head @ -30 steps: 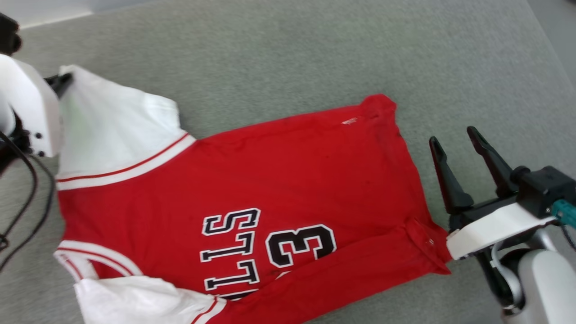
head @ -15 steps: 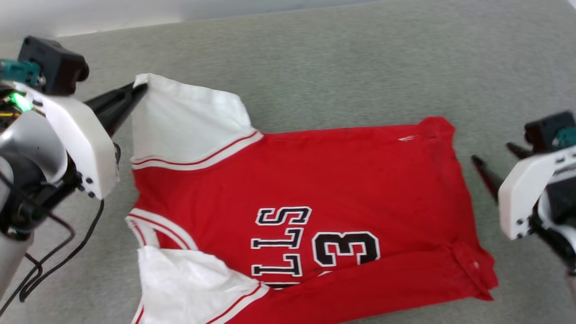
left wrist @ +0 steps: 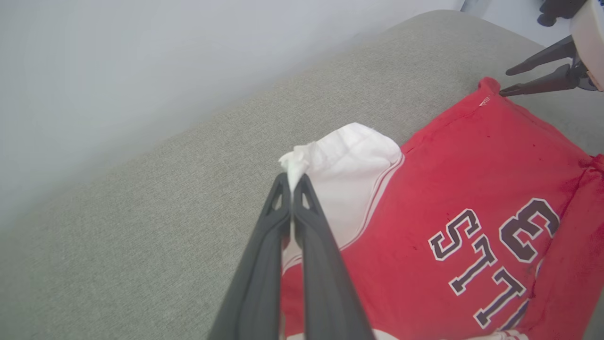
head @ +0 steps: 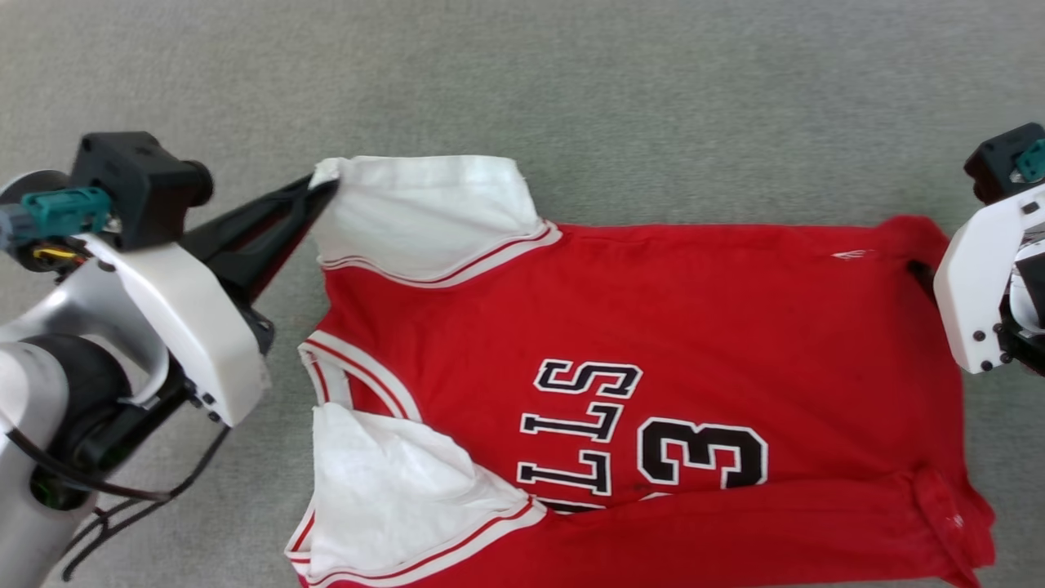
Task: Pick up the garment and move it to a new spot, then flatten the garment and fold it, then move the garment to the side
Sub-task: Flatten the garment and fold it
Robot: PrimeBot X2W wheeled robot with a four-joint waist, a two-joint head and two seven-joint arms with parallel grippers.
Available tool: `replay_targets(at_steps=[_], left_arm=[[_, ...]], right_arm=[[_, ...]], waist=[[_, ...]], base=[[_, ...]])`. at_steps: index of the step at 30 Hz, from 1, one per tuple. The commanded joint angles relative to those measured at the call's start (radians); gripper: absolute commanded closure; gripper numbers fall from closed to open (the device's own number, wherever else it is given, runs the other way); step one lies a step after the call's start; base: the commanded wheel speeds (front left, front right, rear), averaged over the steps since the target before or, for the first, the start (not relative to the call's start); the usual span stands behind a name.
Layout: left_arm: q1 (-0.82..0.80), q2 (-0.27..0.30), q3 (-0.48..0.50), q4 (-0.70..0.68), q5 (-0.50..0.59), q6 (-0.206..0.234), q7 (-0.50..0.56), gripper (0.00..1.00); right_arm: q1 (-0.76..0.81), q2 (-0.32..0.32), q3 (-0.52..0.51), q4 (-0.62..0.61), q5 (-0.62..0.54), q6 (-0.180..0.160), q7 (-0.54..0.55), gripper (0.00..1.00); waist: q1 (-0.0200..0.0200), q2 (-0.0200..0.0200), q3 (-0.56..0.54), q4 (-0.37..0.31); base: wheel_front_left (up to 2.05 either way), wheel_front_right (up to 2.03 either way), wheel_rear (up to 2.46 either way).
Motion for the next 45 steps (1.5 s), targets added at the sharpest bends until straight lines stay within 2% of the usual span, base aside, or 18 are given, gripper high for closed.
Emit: replay_targets(at_steps=[1, 13, 14, 15, 16, 23, 28, 36, 45], left_arm=[[0.012, -0.010, -0.005, -0.011, 0.006, 0.005, -0.010, 1.00], [0.065, -0.035, -0.024, -0.033, 0.005, 0.016, -0.055, 1.00], [0.068, -0.035, -0.025, -0.031, 0.003, 0.016, -0.056, 1.00], [0.072, -0.036, -0.026, -0.029, 0.003, 0.017, -0.057, 1.00], [0.078, -0.035, -0.028, -0.026, 0.001, 0.015, -0.058, 1.00], [0.122, -0.019, -0.012, 0.008, -0.007, 0.036, -0.078, 1.00], [0.179, -0.014, -0.005, 0.023, -0.028, 0.053, -0.095, 1.00], [0.313, -0.002, -0.002, 0.003, -0.052, 0.105, -0.127, 1.00], [0.486, 0.013, -0.009, -0.044, -0.081, 0.164, -0.158, 1.00]], right_arm=[[-0.019, -0.005, 0.014, 0.019, -0.002, -0.001, 0.000, 0.00], [0.006, 0.004, 0.146, 0.180, 0.015, 0.001, -0.026, 0.00], [0.006, 0.009, 0.149, 0.193, 0.018, 0.001, -0.035, 0.44], [0.003, 0.013, 0.148, 0.203, 0.018, 0.001, -0.052, 0.81], [-0.003, 0.014, 0.144, 0.212, 0.015, 0.001, -0.069, 1.00], [-0.029, 0.023, 0.108, 0.239, 0.040, 0.001, -0.179, 1.00], [0.005, 0.033, 0.067, 0.211, 0.077, -0.001, -0.249, 1.00], [0.164, 0.049, -0.018, 0.094, 0.123, -0.001, -0.305, 1.00], [0.419, 0.084, -0.130, -0.076, 0.117, -0.001, -0.294, 1.00]], waist=[[0.0000, 0.0000, 0.018, 0.022], [0.0000, 0.0000, 0.035, 0.064], [0.0000, 0.0000, 0.034, 0.064], [0.0000, 0.0000, 0.032, 0.064], [0.0000, 0.0000, 0.028, 0.063], [0.0000, 0.0000, -0.037, 0.037], [0.0000, 0.0000, -0.106, 0.018], [0.0000, 0.0000, -0.212, 0.010], [0.0000, 0.0000, -0.272, 0.018]], base=[[0.00, 0.00, 0.00], [0.00, 0.00, 0.00], [0.00, 0.00, 0.00], [0.00, 0.00, 0.00], [0.00, 0.00, 0.00], [0.00, 0.00, 0.00], [0.00, 0.00, 0.00], [0.00, 0.00, 0.00], [0.00, 0.00, 0.00]])
